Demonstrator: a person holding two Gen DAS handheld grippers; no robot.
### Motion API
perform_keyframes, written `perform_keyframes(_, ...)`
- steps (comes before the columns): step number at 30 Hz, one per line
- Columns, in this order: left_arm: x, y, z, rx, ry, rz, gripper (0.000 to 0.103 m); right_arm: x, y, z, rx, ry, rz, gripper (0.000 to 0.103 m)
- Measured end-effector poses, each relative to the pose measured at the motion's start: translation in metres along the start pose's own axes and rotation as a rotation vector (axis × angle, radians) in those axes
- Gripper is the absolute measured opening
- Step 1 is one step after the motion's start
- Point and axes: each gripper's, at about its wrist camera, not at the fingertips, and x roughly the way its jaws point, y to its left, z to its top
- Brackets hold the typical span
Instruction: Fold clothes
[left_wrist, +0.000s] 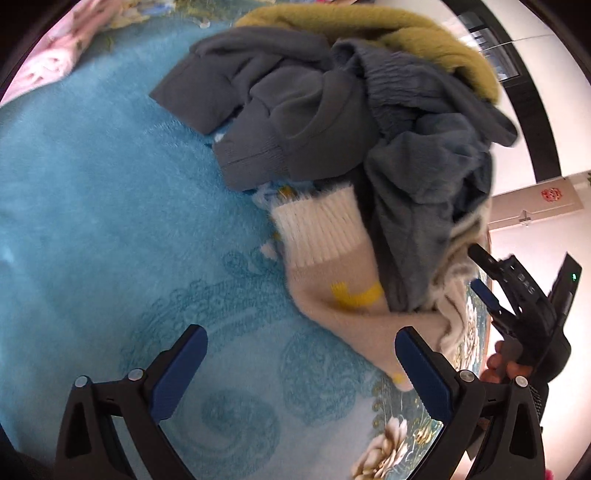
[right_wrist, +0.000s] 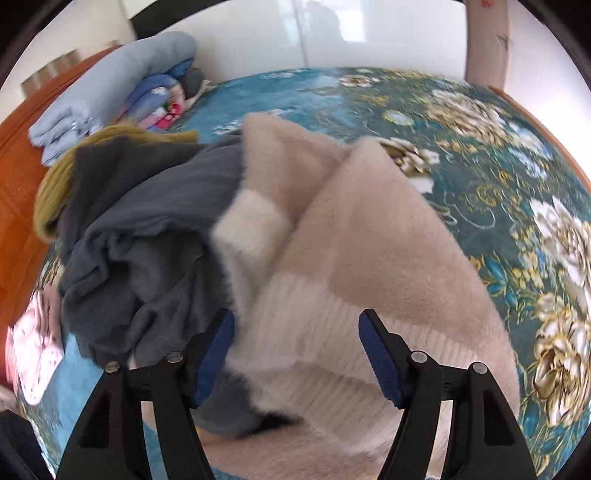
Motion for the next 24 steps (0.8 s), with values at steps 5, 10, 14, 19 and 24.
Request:
perform_keyframes(5,0.025,0.004,0.024,0.011,0.017,0.016,0.102,0.013,-0.017,0.008,0.045,0.057,-0.006,0.042)
perform_keyframes(10,0.043,0.013,0.04,-0.046,0.03,-0.018,0.101,0.026,-0.027,0.005,0.082,0.1,-0.019,0.032)
perform_keyframes(14,0.056,0.015,0.043,-0.068,0.052,-0.017,0.088,0.034,-0.036,0.003,0.135,0.138,-0.022,0.02)
perform_keyframes(19,0.062,0.02,0.041,-0.159,0.103,-0.108,0.023,0.036,-0.035,-0.001,0.132,0.16,-0.039,0.013)
perform_keyframes(24,0.042,0.011,0.03,-0.097,0.052,-0.067,0.008,0.02,-0.035,-0.003,0.125,0.148,-0.049,0.009)
